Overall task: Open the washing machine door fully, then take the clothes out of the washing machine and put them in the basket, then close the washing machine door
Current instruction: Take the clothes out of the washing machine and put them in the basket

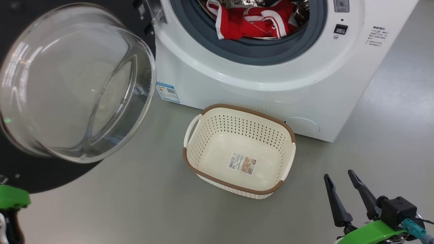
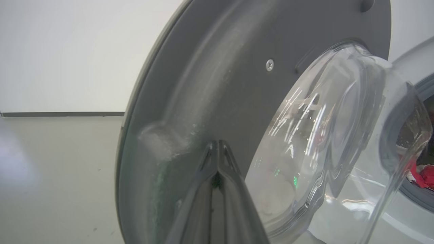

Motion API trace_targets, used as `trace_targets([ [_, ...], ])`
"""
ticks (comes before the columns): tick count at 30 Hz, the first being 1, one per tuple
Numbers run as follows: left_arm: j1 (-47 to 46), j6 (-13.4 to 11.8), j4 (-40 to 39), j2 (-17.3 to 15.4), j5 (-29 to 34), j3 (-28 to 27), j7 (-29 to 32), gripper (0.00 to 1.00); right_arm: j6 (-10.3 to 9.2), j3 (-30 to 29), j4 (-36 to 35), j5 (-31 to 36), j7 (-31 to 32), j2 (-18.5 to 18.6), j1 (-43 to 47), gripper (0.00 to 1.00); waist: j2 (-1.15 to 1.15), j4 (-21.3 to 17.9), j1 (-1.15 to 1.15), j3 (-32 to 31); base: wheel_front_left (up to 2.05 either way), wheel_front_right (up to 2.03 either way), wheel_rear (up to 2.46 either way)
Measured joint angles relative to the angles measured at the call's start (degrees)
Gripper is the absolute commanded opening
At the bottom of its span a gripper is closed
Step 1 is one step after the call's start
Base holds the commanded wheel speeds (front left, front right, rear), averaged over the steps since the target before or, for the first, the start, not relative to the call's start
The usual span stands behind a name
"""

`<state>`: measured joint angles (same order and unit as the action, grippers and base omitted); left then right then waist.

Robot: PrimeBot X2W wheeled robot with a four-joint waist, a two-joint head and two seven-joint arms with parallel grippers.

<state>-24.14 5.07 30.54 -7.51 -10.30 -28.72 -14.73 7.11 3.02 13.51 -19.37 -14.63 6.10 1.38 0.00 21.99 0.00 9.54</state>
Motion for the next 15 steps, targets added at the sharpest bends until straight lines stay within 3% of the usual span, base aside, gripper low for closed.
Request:
trace_targets([
  [7,-3.8,1.1,5.2,-2.5,0.6,-2.7,0.0,0.0,0.0,0.0,-0.2,0.3,0.0,0.9,-0.6,1.0,0.0,-0.6,0.0,1.7,0.0,0.0,0.0],
  [15,-5.6,1.5,7.3,-2.7,2.6,-4.4,-0.1,0.0,0.0,0.0,-0.3,0.3,0.0,1.2,-1.0,1.0,0.0,-1.3,0.0,2.6,0.0,0.0,0.0],
])
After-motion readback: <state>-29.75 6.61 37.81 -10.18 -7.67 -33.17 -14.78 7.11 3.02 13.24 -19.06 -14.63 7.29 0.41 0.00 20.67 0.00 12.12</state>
